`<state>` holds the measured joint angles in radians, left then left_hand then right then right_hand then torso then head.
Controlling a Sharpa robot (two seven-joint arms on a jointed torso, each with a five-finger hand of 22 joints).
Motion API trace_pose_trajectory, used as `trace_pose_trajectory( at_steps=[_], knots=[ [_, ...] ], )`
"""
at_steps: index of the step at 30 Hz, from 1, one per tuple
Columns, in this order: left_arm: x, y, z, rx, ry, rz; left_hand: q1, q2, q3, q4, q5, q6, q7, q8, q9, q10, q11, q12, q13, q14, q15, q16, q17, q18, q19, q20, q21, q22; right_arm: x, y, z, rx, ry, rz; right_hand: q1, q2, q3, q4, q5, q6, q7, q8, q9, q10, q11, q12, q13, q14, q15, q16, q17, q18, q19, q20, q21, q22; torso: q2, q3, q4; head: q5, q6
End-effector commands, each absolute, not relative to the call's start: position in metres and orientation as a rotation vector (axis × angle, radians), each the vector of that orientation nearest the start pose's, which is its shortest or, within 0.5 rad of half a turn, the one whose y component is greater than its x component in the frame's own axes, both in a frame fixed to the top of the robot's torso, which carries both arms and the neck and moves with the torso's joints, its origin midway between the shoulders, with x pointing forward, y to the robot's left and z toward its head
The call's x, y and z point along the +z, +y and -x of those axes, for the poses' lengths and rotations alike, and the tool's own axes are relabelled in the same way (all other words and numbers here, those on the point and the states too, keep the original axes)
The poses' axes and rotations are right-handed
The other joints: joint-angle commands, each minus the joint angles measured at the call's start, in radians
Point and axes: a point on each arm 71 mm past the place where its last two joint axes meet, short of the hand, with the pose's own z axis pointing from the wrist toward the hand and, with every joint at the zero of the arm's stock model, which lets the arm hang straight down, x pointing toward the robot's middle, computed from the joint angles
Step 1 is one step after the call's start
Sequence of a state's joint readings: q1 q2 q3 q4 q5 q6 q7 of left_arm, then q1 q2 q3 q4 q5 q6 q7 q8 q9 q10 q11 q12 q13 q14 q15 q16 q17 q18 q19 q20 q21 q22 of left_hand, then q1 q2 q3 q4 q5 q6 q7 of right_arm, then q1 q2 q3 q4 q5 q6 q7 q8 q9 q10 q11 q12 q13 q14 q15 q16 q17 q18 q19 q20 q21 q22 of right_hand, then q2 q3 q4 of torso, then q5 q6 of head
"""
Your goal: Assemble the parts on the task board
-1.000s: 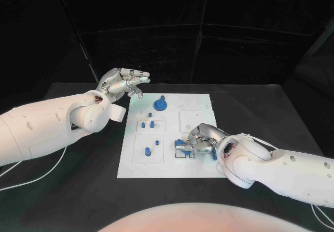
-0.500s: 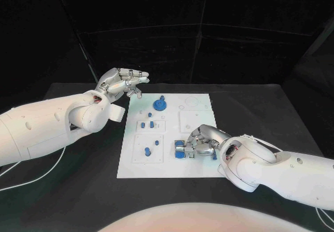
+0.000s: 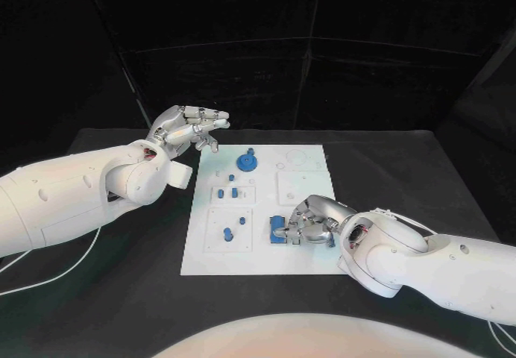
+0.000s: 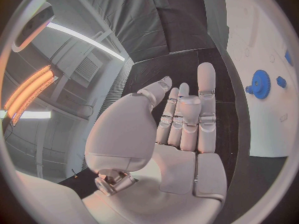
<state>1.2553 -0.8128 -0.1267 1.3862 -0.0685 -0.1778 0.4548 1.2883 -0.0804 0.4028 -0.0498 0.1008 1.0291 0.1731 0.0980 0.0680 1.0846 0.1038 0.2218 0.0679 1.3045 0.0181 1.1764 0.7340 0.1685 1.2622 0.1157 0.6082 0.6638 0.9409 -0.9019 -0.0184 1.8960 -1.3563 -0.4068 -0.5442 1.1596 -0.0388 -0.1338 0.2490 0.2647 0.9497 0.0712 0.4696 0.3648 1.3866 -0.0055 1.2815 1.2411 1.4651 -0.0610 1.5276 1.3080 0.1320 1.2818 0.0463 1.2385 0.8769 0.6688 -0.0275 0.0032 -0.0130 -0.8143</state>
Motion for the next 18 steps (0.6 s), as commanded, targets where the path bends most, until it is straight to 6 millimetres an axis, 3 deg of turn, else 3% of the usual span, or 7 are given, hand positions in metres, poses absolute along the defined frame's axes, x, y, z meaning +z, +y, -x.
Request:
trace_pose_trajectory(
  at_steps=[1, 9, 13, 18],
  knots=[
    [-0.1829, 0.2279, -0.5101, -1.572, 1.452, 0.96, -0.003, 0.007, -0.005, 0.0, -0.004, -0.005, 0.003, 0.006, -0.001, -0.008, 0.002, 0.007, 0.002, -0.009, 0.0, -0.004, -0.001, 0.014, -0.002, 0.0, -0.003, -0.001, -0.2549, -0.1494, -0.363, 0.655, 2.017, -0.209, 0.052, 0.003, 0.005, -0.027, 0.011, 0.006, 0.0, -0.004, 0.002, 0.008, 0.001, 0.004, 0.003, 0.086, -0.008, 0.003, 0.165, -0.011, 0.005, -0.005, 0.004, 0.003, 0.002, -0.0006, 0.0004, 0.0, 0.0],
    [-0.1829, 0.2278, -0.51, -1.572, 1.452, 0.96, -0.003, 0.007, -0.005, 0.0, -0.004, -0.005, 0.003, 0.006, -0.001, -0.008, 0.002, 0.007, 0.002, -0.009, 0.0, -0.004, -0.001, 0.014, -0.002, 0.0, -0.003, -0.001, -0.2575, -0.1498, -0.3682, 0.624, 2.002, -0.213, 0.159, 0.061, 0.041, -0.081, -0.012, 0.022, -0.007, -0.008, 0.005, 0.016, -0.006, 0.01, 0.013, 0.087, -0.014, 0.005, 0.17, -0.012, 0.009, -0.009, 0.007, 0.01, 0.002, -0.0001, 0.0014, -0.002, -0.001],
    [-0.1829, 0.2282, -0.51, -1.571, 1.452, 0.96, -0.003, 0.007, -0.005, 0.0, -0.004, -0.005, 0.003, 0.006, -0.001, -0.008, 0.002, 0.007, 0.002, -0.009, 0.0, -0.004, -0.001, 0.014, -0.002, 0.0, -0.003, -0.001, -0.258, -0.1491, -0.369, 0.623, 2.002, -0.207, 0.225, 0.06, 0.066, -0.128, -0.044, 0.027, -0.011, -0.013, 0.004, 0.014, -0.01, 0.006, 0.013, 0.087, -0.018, 0.004, 0.171, -0.011, 0.007, -0.013, 0.006, 0.009, 0.002, 0.0001, 0.0003, -0.002, -0.004],
    [-0.1829, 0.2285, -0.5101, -1.57, 1.452, 0.961, -0.003, 0.007, -0.005, 0.0, -0.004, -0.005, 0.003, 0.006, -0.001, -0.008, 0.002, 0.007, 0.002, -0.009, 0.0, -0.004, -0.001, 0.014, -0.002, 0.0, -0.003, -0.001, -0.2581, -0.1498, -0.369, 0.625, 2.003, -0.2, 0.229, 0.051, 0.068, -0.137, -0.055, 0.029, -0.009, -0.016, 0.003, 0.015, -0.009, 0.007, 0.016, 0.087, -0.017, 0.005, 0.171, -0.012, 0.008, -0.013, 0.006, 0.011, 0.001, 0.0, -0.0009, 0.0, -0.005]
  ],
)
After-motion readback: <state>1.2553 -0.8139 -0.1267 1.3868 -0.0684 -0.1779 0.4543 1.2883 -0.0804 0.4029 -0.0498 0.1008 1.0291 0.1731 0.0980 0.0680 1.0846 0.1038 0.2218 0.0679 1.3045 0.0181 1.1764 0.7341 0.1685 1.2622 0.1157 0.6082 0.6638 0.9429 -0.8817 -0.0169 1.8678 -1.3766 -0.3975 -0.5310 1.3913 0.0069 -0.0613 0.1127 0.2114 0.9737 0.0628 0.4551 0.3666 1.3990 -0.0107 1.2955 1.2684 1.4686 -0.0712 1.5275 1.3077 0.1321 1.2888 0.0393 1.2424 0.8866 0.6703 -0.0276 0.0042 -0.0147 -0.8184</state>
